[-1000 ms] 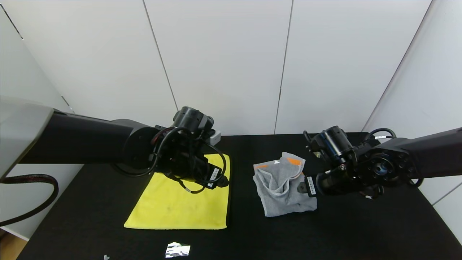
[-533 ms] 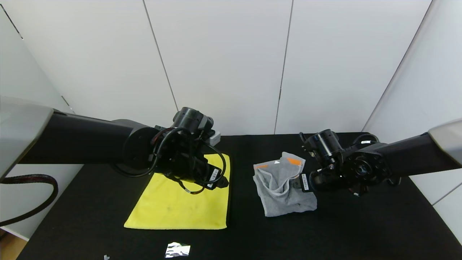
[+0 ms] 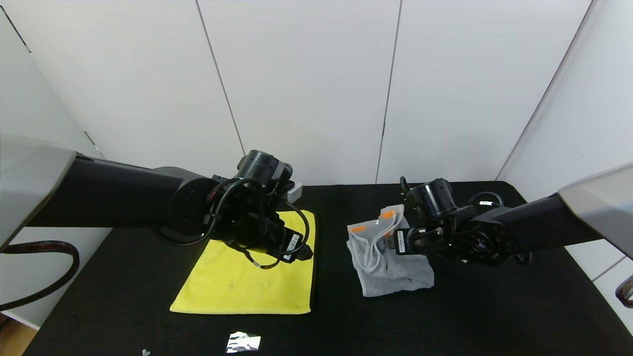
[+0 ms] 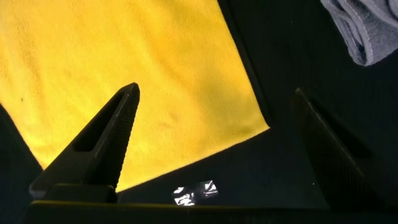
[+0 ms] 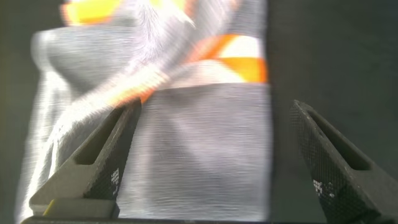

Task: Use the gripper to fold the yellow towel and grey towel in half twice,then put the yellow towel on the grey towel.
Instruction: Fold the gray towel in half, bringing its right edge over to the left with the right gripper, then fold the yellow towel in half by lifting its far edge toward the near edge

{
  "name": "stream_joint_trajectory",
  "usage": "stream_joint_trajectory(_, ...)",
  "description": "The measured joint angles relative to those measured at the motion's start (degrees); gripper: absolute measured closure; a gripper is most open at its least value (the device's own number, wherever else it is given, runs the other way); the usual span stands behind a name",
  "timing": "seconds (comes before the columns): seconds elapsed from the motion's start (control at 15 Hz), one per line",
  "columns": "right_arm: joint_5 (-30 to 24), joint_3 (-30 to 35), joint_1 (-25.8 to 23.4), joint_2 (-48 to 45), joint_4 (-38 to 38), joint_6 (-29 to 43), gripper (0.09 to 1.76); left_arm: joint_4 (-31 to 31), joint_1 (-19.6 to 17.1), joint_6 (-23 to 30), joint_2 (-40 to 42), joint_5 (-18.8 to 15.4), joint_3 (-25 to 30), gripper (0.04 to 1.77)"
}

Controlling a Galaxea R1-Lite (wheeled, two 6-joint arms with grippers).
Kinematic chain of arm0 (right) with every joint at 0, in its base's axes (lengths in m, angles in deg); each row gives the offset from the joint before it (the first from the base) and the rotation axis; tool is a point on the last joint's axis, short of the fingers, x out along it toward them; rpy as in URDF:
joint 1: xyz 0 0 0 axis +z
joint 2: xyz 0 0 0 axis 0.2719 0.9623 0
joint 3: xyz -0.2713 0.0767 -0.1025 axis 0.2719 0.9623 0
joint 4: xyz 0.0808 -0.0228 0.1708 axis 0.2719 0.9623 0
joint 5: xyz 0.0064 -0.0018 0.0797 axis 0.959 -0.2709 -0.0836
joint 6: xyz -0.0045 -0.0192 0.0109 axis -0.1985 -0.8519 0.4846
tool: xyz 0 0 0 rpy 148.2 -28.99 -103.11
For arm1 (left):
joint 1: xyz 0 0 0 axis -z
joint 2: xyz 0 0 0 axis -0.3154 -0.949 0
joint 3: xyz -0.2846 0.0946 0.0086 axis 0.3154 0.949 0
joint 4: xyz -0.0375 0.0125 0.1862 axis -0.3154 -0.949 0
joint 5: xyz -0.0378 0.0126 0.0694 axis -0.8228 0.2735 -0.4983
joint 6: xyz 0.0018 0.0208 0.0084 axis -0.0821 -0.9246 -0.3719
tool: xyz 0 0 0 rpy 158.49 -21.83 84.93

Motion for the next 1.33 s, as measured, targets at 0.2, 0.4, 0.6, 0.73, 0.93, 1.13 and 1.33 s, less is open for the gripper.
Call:
stream_joint_trajectory(0.2,-0.38,1.48,2.65,0.15,-5.17,0.11,0.15,-0.02,-0.01,0.05,0.2,0.0,0.37,0.09)
stream_joint_trajectory(0.4,-0.39,2.41,3.64,0.09,-6.27,0.04,0.15,0.13,-0.06,0.02,0.39,0.0,0.46,0.09)
stream_joint_trajectory(0.6,-0.96,2.67,3.84,-1.01,-6.01,-0.41,0.15,-0.37,-0.48,-0.27,0.77,0.07,0.46,0.09)
stream_joint_trajectory(0.73,-3.17,3.08,4.22,-2.65,-5.91,-2.6,0.15,-0.61,-1.85,-1.22,1.54,0.11,0.55,0.09)
stream_joint_trajectory(0.93,-5.97,3.85,5.9,-5.49,-5.55,-6.4,0.15,-0.77,-5.28,-4.01,3.56,0.18,2.65,0.09)
stream_joint_trajectory(1.13,-7.25,4.02,8.57,-7.17,-5.55,-9.47,0.15,-0.69,-9.3,-7.24,6.28,0.05,6.7,0.09)
stream_joint_trajectory(1.33,-7.78,3.33,11.64,-7.49,-5.57,-10.81,0.15,-0.2,-13.46,-10.7,8.77,-0.15,11.56,0.09)
